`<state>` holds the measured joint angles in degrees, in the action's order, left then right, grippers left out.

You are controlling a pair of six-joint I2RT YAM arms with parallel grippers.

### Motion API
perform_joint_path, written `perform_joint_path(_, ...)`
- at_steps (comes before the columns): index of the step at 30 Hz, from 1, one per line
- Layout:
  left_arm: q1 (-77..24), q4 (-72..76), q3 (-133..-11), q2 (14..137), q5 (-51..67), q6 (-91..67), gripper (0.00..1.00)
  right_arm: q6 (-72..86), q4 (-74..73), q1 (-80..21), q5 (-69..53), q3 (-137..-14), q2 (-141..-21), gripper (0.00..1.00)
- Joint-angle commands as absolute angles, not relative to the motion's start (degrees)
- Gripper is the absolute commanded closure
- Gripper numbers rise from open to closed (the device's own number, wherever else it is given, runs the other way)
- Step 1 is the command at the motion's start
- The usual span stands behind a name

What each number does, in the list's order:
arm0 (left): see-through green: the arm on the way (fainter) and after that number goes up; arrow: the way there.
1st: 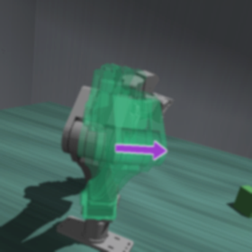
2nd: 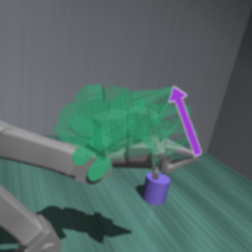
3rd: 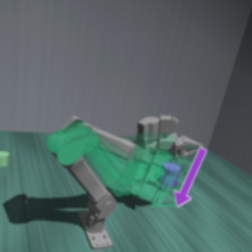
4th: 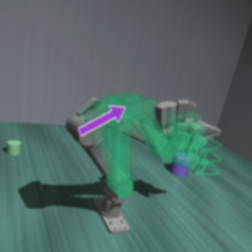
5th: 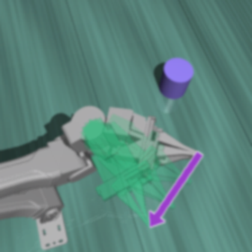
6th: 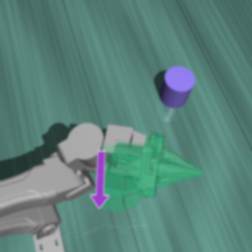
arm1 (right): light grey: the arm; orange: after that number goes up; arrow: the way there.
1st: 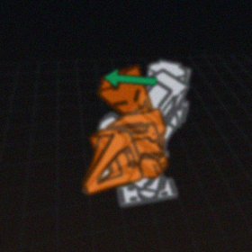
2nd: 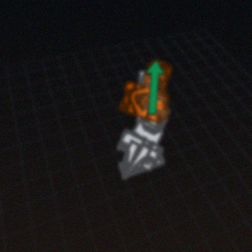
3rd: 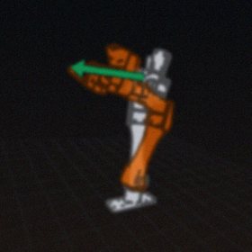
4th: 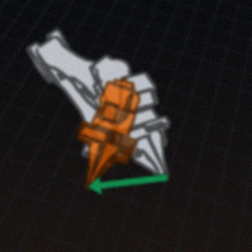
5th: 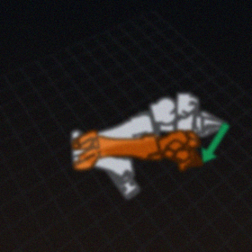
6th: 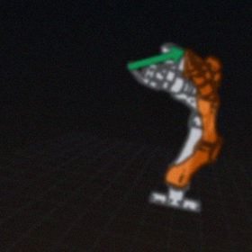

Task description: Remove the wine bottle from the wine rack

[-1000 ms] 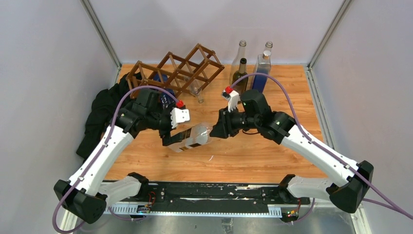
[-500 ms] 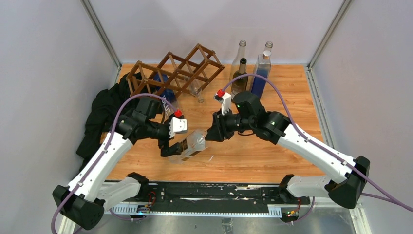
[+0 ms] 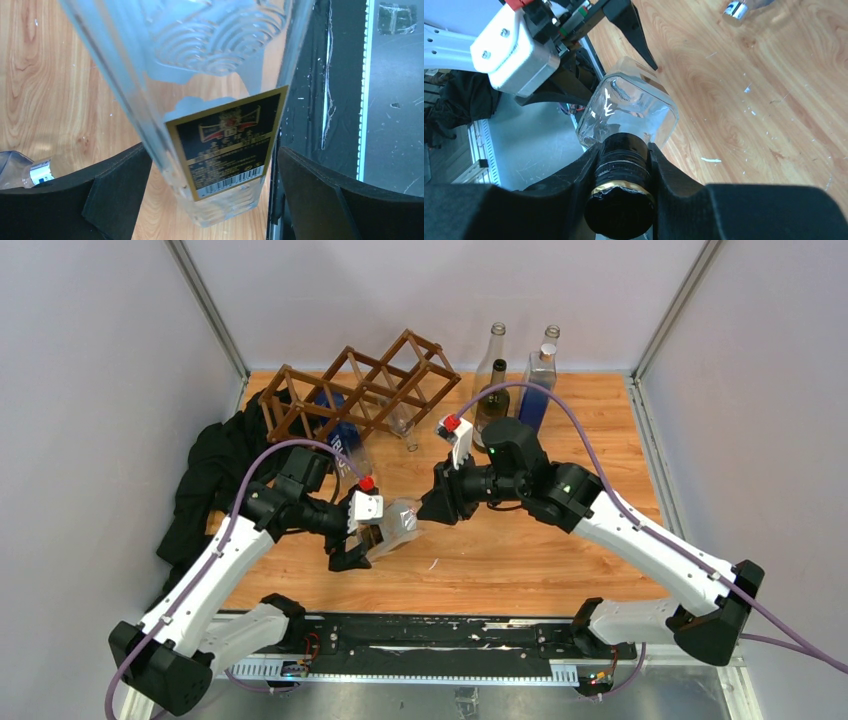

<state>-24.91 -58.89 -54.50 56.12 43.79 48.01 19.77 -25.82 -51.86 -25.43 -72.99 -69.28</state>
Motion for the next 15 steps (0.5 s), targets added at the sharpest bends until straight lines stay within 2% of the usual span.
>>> perform_joint_path(1,-25.31,-59.06,-53.67,54.43,43.70,49.39,0.00,19.36,-20.32,-52.82,-24.81,-77.17,-67.40,1.00)
perform_joint_path(7,-25.31,-57.96,-54.04,55.89,43.93,47.69,0.00,23.97,-16.52,-52.87,-24.51,-76.50,-67.99,1.00)
perform_joint_path(15,-25.55,-46.35,-50.84,54.52,36.89,38.52,0.00,30.26,-12.67,-53.93,-21.62,-76.39,-69.39,1.00)
